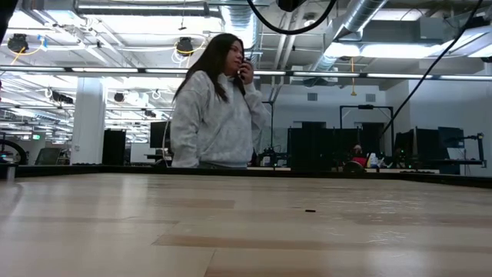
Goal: Pick & Place toothbrushing station
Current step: Return to Home Position
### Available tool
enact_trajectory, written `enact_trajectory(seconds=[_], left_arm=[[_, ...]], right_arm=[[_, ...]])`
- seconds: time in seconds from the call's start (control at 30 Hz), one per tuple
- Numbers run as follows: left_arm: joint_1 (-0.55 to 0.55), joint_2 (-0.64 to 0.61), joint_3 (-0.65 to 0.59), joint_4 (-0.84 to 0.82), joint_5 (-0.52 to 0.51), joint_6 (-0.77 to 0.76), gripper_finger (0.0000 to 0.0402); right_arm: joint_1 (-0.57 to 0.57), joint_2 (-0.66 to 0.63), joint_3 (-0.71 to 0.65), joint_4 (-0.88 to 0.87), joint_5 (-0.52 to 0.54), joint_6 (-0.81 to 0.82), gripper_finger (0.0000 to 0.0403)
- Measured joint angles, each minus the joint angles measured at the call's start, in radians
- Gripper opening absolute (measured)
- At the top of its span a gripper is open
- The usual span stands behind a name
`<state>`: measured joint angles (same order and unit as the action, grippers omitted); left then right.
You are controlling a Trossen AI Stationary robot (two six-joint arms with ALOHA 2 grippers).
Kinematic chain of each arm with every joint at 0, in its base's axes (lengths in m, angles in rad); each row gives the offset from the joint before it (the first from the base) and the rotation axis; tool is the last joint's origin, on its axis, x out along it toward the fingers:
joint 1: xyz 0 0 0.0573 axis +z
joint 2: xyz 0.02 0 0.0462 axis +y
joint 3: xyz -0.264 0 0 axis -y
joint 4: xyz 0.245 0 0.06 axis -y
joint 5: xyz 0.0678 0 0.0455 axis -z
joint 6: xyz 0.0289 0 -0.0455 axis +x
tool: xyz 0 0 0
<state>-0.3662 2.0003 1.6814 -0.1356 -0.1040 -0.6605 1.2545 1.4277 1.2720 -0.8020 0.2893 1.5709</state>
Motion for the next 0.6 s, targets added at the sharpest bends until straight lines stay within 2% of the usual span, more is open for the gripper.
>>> enact_trajectory(seconds=[0.13,0.6], left_arm=[[0.000,0.000,0.000,-0.001,0.000,0.001,0.0001],[0.000,0.000,0.000,-0.005,0.001,0.001,0.0001]], right_arm=[[-0.007,-0.010,0.030,0.013,0.052,-0.033,0.0000],[0.021,0.006,0.030,-0.114,0.025,0.036,0.0000]])
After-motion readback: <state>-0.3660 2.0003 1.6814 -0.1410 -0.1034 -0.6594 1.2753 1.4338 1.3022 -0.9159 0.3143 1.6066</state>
